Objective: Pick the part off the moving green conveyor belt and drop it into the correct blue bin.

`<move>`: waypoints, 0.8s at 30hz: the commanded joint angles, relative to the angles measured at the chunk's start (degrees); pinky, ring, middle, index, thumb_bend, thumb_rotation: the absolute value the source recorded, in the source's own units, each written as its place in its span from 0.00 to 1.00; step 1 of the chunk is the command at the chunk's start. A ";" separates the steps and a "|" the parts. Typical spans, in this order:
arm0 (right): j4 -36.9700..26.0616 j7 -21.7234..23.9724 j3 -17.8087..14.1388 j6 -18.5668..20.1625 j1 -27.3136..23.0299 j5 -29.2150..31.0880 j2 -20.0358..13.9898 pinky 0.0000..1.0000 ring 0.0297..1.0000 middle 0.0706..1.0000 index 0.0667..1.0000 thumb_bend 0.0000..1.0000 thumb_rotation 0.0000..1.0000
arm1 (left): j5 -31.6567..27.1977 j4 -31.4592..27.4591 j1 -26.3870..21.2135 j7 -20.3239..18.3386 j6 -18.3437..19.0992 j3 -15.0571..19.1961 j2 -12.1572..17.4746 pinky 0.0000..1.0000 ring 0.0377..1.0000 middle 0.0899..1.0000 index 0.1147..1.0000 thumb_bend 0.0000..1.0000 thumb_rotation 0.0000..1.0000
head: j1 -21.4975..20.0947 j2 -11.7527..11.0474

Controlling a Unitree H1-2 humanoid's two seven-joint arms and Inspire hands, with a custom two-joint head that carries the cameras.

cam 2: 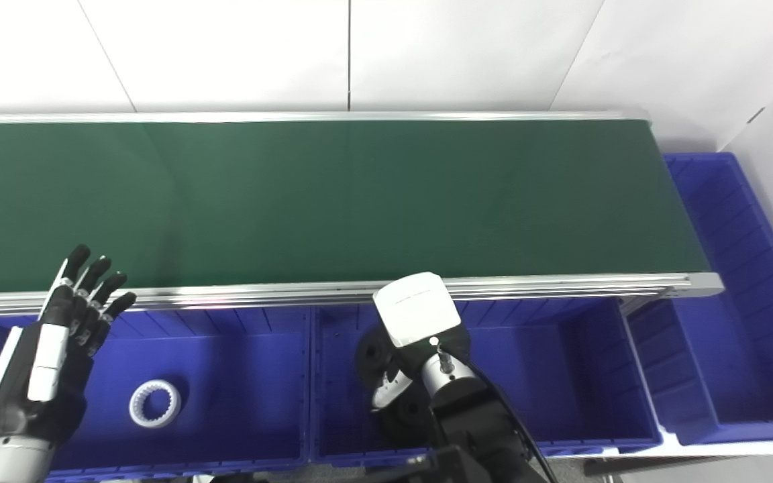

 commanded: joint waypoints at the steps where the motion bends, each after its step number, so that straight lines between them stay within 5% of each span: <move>1: -2.18 0.36 -0.45 -1.88 -0.12 0.26 0.51 0.97 0.91 0.92 0.85 1.00 0.83 | 0.12 -1.96 -0.21 0.24 0.20 0.26 -0.02 0.88 0.93 0.96 1.00 0.69 0.81 | 0.06 -0.07; 8: -2.92 -1.19 -1.34 -1.95 0.81 4.11 0.35 0.87 0.87 0.89 0.84 1.00 0.84 | 0.43 -2.20 0.06 0.48 0.85 -0.22 -0.99 0.91 0.93 0.97 1.00 0.66 0.83 | 1.85 -0.76; 13: -6.29 -4.48 -1.33 -1.43 5.23 12.29 1.67 0.74 0.81 0.85 0.83 1.00 0.94 | 1.46 -1.84 1.25 0.20 -1.13 -1.36 -1.81 0.92 0.93 0.97 1.00 0.68 0.82 | 8.40 -2.59; 16: -9.97 -7.48 -2.78 0.63 9.84 27.34 4.74 0.63 0.76 0.81 0.80 0.94 0.99 | 2.65 -1.37 2.15 -0.26 -3.03 -2.21 -2.22 0.90 0.92 0.97 1.00 0.69 0.82 | 11.28 -3.53; 18: -10.48 -14.06 -5.48 0.40 14.80 45.04 9.53 0.59 0.72 0.77 0.77 0.85 0.97 | 3.84 -0.71 2.81 -0.23 -4.55 -3.12 -2.82 0.89 0.92 0.97 1.00 0.69 0.83 | 15.56 -5.64; 22: -5.27 -25.22 -10.67 -4.49 24.24 76.50 23.24 0.51 0.58 0.63 0.69 0.70 0.88 | 6.33 1.23 3.24 -0.40 -9.17 -4.58 -3.34 0.87 0.92 0.98 1.00 0.69 0.88 | 18.35 -7.85; 24: -1.43 -30.81 -10.96 -7.78 26.18 88.18 26.41 0.57 0.62 0.67 0.73 0.71 0.86 | 7.18 2.23 3.30 -0.26 -11.49 -5.06 -3.59 0.87 0.93 0.97 1.00 0.63 0.89 | 19.26 -9.01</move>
